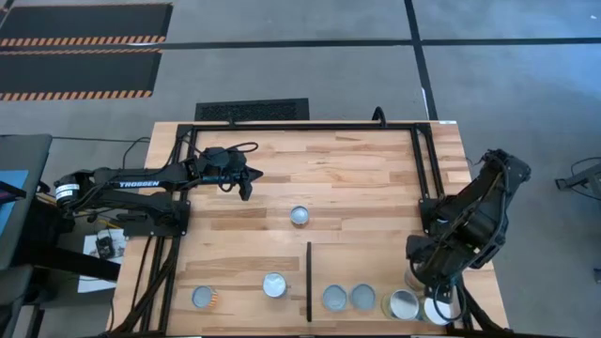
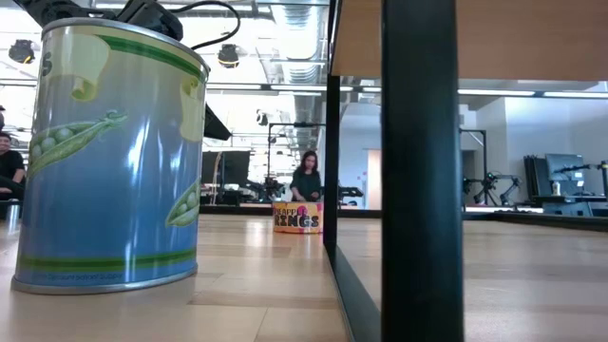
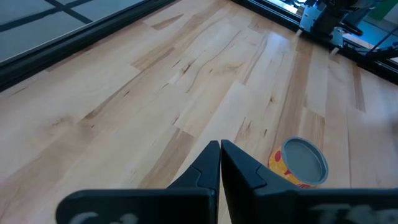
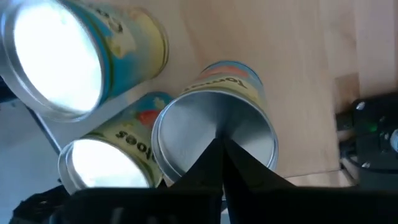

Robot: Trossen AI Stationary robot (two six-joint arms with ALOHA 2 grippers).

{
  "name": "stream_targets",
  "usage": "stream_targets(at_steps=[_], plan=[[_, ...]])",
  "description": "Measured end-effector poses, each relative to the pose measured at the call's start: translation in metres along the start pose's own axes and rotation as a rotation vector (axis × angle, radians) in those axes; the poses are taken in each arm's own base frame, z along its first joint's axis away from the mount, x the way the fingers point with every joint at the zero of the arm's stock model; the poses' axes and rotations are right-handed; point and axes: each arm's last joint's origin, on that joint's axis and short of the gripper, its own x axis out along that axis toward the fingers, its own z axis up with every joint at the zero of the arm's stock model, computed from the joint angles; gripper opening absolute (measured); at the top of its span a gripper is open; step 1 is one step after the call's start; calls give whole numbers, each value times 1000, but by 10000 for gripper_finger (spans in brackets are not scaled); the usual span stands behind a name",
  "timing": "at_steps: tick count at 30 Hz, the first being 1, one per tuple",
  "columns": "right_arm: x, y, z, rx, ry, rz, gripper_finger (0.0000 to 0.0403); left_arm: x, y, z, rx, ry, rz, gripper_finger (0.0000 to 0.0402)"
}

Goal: Pick and place cans onto a shelf
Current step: Put the canned tomatoes on the shelf, then put the canned peas on the shelf

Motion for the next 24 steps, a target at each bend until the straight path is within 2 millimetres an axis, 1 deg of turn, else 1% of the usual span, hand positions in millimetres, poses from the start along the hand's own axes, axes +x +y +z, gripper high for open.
stream_targets(at_steps=[5, 9, 13, 16, 18, 21, 24], plan=[[-15, -5, -3, 6, -38, 47, 26, 0, 0, 0, 0, 3, -11, 0], [-33, -13, -7, 20, -101, 104, 19, 0, -1, 0, -1, 8, -29, 0], [-49, -24, -2, 39, -214, 140, 9, 0, -2, 0, -6, 16, -55, 0], [-57, -33, 10, -1, -352, 127, 5, 0, -4, 0, -4, 34, -64, 0], [-57, -41, 22, -40, -422, 105, 4, -1, -6, 1, -1, 55, -67, 0], [-53, -56, 42, -93, -518, 79, 3, -1, -11, 0, 17, 93, -77, 0], [-45, -76, 60, -146, -647, 89, 3, -4, -18, -3, 41, 138, -97, 0]])
